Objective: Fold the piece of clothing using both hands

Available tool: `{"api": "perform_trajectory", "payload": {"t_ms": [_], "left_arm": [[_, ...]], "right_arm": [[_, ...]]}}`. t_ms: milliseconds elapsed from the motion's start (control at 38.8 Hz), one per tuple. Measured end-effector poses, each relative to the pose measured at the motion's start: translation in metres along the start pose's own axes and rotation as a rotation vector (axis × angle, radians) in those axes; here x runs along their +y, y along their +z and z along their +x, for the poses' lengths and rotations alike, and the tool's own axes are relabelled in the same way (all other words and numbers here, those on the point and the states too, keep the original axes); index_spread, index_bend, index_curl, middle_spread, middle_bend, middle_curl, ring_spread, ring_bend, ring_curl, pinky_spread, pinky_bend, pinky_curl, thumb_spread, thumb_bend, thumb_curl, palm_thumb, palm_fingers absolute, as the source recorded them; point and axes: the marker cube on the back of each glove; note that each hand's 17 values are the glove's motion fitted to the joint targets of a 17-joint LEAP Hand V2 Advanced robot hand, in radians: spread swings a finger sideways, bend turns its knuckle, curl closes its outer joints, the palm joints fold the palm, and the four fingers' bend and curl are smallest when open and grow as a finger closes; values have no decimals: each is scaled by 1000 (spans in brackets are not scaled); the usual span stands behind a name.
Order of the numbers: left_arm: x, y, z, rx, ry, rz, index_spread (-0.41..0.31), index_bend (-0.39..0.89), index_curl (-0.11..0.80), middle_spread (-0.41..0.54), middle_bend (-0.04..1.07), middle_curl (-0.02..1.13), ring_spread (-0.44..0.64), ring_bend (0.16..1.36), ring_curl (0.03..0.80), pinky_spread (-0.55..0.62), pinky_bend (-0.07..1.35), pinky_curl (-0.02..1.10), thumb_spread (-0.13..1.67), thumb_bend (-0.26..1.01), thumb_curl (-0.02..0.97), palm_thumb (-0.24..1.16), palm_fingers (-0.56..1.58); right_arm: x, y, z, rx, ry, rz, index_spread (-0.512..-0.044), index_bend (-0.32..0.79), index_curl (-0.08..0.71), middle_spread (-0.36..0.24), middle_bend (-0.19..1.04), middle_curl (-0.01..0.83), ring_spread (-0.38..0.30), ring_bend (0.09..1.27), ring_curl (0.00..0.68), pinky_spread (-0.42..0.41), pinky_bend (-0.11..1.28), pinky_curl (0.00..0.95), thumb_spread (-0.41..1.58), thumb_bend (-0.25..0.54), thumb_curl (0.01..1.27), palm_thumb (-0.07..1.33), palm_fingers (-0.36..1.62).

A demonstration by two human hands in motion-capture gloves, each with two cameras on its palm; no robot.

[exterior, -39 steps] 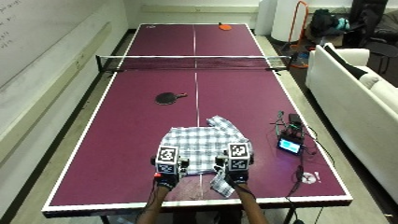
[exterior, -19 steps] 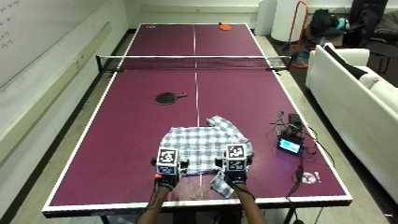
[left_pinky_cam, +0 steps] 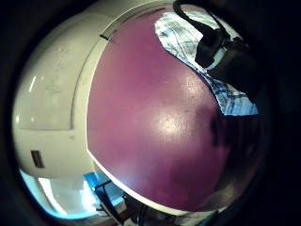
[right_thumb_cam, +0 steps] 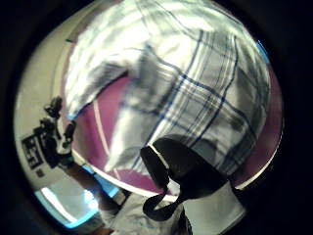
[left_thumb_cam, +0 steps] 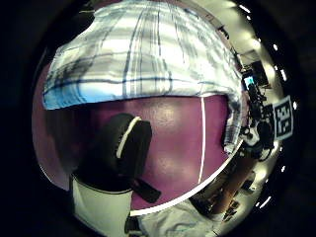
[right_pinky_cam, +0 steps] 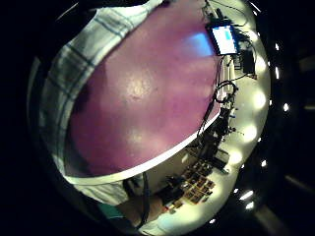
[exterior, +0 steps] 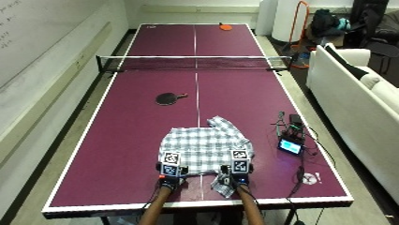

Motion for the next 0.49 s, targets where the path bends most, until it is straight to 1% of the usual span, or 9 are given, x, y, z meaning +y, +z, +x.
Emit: {"api": "perform_trajectory", "payload": {"t_ms": [103, 206, 258, 283, 309, 335, 361, 438, 489], "left_arm": [[-11, 2, -1, -48, 9, 48, -105, 133, 241, -78, 192, 309, 5, 633, 315, 112, 442, 344, 1093, -24, 233, 247, 559], [-18, 0, 1, -111, 24, 156, -146, 222, 288, -116, 173, 314, -50, 605, 308, 73, 386, 334, 1131, -14, 232, 246, 681], [-18, 0, 0, -167, 15, 203, -181, 244, 306, -162, 174, 311, -122, 620, 309, 1, 383, 330, 1168, 18, 241, 305, 868], [-18, 1, 0, -183, 15, 213, -198, 248, 314, -179, 176, 312, -157, 623, 308, -40, 381, 328, 1183, 33, 248, 337, 946], [-19, 5, -1, -192, 19, 216, -202, 231, 314, -183, 165, 311, -163, 611, 303, -40, 368, 323, 1189, 28, 247, 334, 920], [-23, 12, -3, -196, 25, 219, -224, 255, 331, -209, 187, 326, -203, 621, 319, -89, 369, 334, 1197, 52, 258, 384, 1030], [-31, 23, -5, -197, 30, 227, -242, 261, 336, -223, 187, 327, -229, 617, 315, -114, 349, 327, 1203, 61, 264, 410, 1080], [-50, 47, -14, -183, 57, 253, -277, 252, 355, -268, 239, 365, -285, 611, 335, -184, 324, 343, 1203, 77, 275, 470, 1186], [-37, 39, -17, -157, 92, 219, -292, 226, 361, -294, 282, 389, -311, 620, 350, -214, 307, 349, 1200, 80, 280, 498, 1231]], "right_arm": [[-7, 7, 6, -85, -11, -42, -324, 101, 128, 5, 199, 275, 114, 443, 244, 179, 713, 361, 1017, -32, 216, 320, 74], [-16, -1, 11, -59, 0, 143, -347, 226, 178, -59, 244, 293, 35, 422, 234, 140, 619, 332, 1017, -10, 229, 360, 247], [-21, -7, 14, -1, -8, 296, -364, 363, 227, -131, 275, 307, -52, 435, 235, 74, 543, 307, 1067, 40, 242, 453, 533], [-22, -10, 15, 27, -20, 362, -365, 376, 229, -161, 275, 308, -101, 456, 236, 31, 554, 304, 1090, 69, 251, 507, 699], [-22, -13, 17, 49, -38, 414, -366, 357, 225, -171, 256, 303, -106, 425, 217, 32, 525, 283, 1089, 56, 249, 499, 637], [-22, -15, 18, 64, -60, 452, -362, 395, 262, -202, 261, 314, -161, 486, 256, -25, 560, 309, 1113, 105, 264, 586, 867], [-22, -18, 20, 72, -87, 475, -361, 384, 258, -214, 254, 312, -187, 483, 246, -49, 540, 292, 1118, 111, 268, 608, 923], [-29, -12, 31, 76, -170, 423, -352, 350, 286, -251, 256, 330, -250, 524, 280, -127, 519, 303, 1134, 142, 280, 691, 1097], [-45, 2, 42, 56, -234, 292, -350, 289, 300, -264, 312, 359, -277, 569, 317, -171, 505, 319, 1136, 151, 285, 729, 1204]]}}
